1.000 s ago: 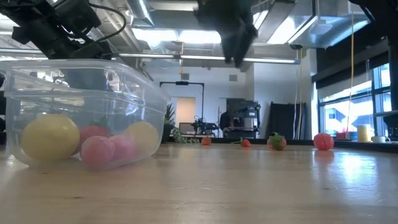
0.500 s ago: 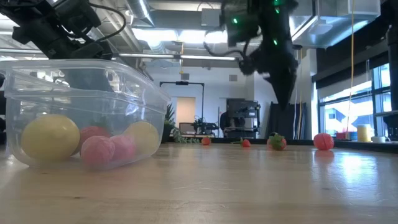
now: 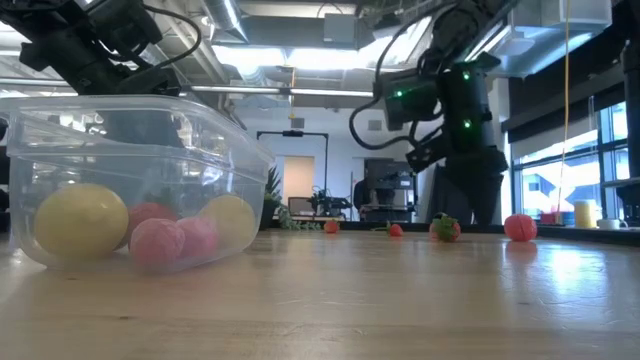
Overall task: Pick and placing Produce into tupperware
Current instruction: Put the red strawberry into the transparent bin
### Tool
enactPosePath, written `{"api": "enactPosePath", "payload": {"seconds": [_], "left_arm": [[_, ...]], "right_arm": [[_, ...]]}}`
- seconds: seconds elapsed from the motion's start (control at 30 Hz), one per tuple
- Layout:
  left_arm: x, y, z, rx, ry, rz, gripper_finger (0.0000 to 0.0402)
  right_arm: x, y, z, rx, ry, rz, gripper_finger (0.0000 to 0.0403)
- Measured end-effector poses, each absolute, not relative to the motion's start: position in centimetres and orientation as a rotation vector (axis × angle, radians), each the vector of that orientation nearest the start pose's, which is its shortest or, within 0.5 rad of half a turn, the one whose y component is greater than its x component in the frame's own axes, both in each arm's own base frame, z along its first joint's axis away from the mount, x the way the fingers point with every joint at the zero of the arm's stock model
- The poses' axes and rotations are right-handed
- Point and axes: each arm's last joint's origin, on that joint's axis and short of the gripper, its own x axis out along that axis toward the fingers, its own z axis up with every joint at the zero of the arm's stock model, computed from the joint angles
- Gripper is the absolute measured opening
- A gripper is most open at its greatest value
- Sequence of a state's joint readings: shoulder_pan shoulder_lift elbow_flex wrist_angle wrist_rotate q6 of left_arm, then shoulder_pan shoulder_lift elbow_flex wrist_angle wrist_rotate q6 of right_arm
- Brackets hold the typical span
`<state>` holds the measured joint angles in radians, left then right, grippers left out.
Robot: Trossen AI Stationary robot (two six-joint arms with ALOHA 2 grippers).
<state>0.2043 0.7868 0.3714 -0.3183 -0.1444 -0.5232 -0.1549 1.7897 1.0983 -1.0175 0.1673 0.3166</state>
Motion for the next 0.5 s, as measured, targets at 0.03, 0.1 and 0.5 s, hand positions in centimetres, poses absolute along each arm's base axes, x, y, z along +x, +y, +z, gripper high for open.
{"api": "enactPosePath", "payload": {"seconds": [0.03,0.1,0.5], "left_arm": [[14.95,3.53,18.19,-0.516,0.633,0.519,0.0261],[14.95,3.52,18.19,-0.516,0.633,0.519,0.0261],[14.94,3.54,18.19,-0.515,0.631,0.526,0.0261]], "right_arm": [[28.61,-5.04,15.52,0.207,1.669,-0.490,0.0199],[28.53,-5.09,15.47,0.164,1.685,-0.441,0.0199],[28.74,-4.98,15.45,0.181,1.676,-0.374,0.0210]]}}
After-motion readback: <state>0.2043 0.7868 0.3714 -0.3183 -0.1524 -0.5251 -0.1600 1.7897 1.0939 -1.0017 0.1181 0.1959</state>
